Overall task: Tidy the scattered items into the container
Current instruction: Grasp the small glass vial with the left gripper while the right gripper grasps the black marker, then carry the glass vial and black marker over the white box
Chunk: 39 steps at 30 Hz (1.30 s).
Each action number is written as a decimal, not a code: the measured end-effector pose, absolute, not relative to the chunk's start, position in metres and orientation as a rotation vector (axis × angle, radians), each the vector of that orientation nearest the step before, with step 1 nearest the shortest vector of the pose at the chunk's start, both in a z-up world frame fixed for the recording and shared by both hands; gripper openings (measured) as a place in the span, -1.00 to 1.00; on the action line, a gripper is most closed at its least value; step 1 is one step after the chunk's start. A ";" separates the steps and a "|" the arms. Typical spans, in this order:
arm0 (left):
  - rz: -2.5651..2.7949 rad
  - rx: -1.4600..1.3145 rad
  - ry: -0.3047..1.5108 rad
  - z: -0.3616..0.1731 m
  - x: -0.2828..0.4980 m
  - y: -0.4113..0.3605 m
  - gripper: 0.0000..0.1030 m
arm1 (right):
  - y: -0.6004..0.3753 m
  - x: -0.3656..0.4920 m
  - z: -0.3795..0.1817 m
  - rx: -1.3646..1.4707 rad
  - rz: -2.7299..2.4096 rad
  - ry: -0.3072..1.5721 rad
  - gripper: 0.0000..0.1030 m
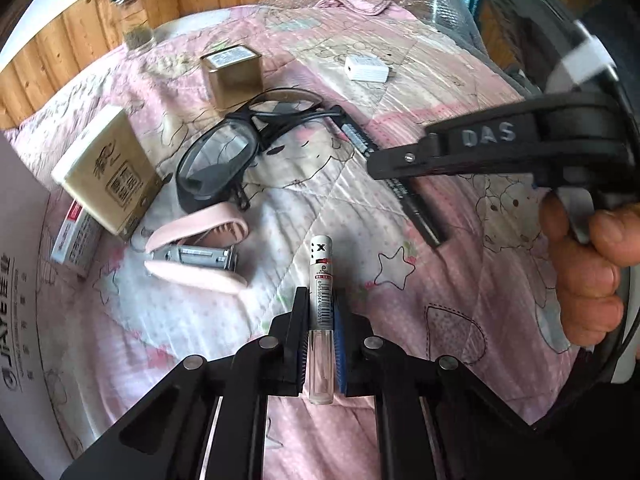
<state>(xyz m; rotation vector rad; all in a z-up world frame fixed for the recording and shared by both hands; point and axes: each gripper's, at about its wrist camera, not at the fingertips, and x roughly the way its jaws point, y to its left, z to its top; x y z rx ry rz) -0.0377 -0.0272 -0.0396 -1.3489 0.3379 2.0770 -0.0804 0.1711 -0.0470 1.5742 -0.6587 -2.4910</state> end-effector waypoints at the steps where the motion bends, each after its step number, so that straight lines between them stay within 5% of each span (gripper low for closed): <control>1: 2.078 -1.356 0.319 -0.034 -0.037 -0.032 -0.78 | 0.170 -0.078 -0.046 1.572 -2.495 -0.664 -0.74; 23: 2.227 -1.316 0.253 -0.001 -0.018 -0.041 -0.78 | 0.130 -0.024 -0.031 1.536 -2.519 -0.563 -0.74; 39: 2.316 -1.277 0.188 0.029 -0.007 -0.091 -0.78 | 0.078 0.001 -0.019 1.530 -2.571 -0.327 -0.74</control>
